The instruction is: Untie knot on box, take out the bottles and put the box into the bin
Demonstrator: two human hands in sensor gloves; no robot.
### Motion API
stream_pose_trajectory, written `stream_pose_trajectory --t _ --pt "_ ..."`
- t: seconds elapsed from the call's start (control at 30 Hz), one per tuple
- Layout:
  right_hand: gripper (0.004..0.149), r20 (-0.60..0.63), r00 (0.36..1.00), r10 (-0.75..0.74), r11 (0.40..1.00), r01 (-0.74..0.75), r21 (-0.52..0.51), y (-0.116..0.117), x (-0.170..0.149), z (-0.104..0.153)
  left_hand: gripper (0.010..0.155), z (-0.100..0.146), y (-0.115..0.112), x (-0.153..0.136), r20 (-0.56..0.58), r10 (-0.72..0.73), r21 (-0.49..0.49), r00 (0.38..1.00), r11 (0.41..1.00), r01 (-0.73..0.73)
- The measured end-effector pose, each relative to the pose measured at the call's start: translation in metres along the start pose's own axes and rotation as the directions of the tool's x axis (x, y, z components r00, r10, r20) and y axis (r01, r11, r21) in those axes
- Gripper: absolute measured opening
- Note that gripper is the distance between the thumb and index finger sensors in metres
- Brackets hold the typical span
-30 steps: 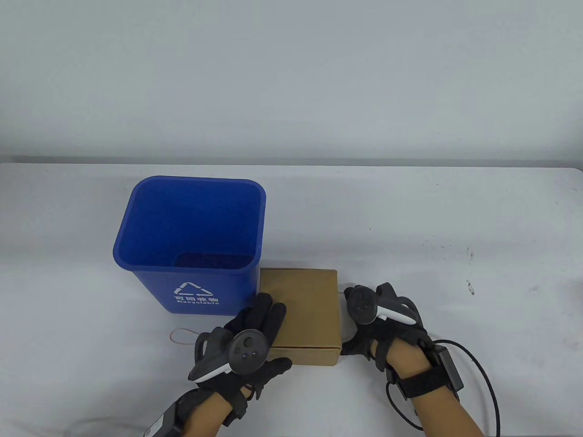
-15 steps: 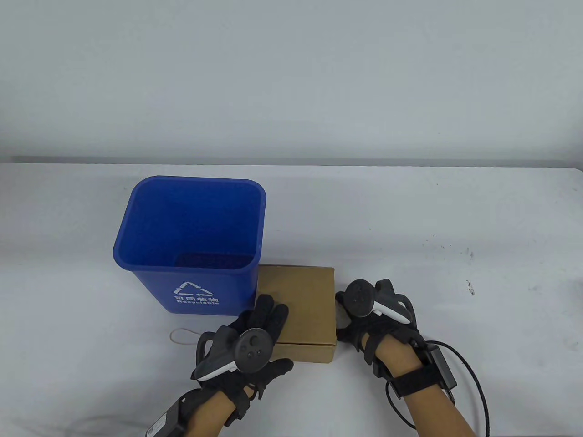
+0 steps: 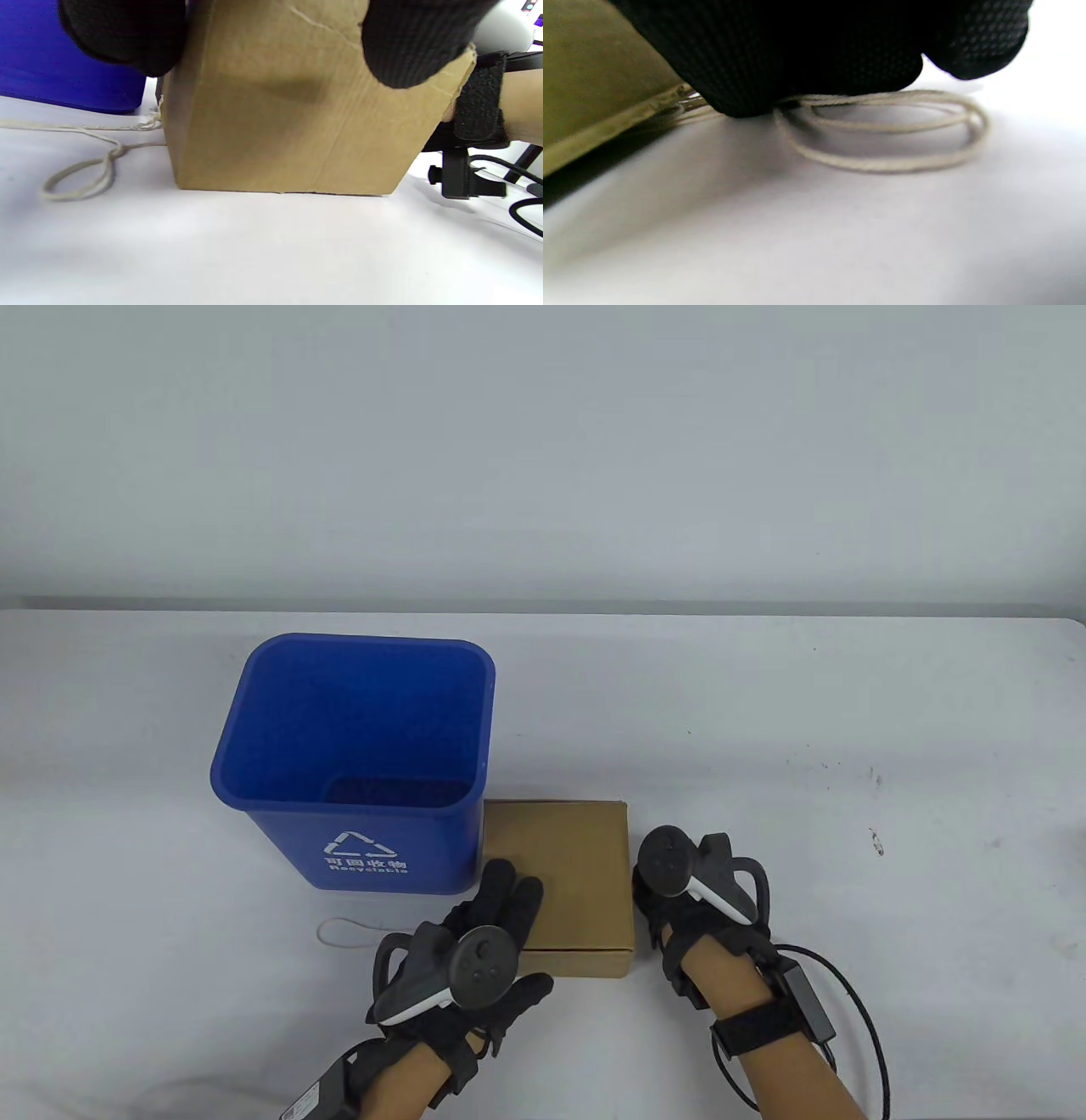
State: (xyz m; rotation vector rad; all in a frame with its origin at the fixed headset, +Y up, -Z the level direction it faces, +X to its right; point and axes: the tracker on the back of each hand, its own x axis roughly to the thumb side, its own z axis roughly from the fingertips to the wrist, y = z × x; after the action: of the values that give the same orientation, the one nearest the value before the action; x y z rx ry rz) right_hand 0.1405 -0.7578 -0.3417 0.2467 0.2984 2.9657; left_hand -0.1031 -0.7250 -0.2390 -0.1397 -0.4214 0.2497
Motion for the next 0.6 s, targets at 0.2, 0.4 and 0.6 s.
stream_pose_trajectory --t 0.2,0.4,0.6 --pt "0.033 -0.004 1.0 0.023 1.0 -0.023 -0.017 0.001 -0.001 0.002 0.096 0.001 0.0 0.0 -0.008 0.008 0.012 1.0 1.0 -0.008" --pt "0.033 -0.027 0.999 0.031 0.999 -0.032 -0.023 0.001 -0.007 0.003 0.095 0.003 0.0 -0.001 -0.007 0.018 0.023 1.0 1.0 -0.018" --pt "0.033 -0.037 0.999 -0.003 0.999 0.001 -0.036 -0.001 -0.022 0.004 0.095 0.003 0.0 -0.001 -0.01 0.025 0.027 1.0 0.999 -0.025"
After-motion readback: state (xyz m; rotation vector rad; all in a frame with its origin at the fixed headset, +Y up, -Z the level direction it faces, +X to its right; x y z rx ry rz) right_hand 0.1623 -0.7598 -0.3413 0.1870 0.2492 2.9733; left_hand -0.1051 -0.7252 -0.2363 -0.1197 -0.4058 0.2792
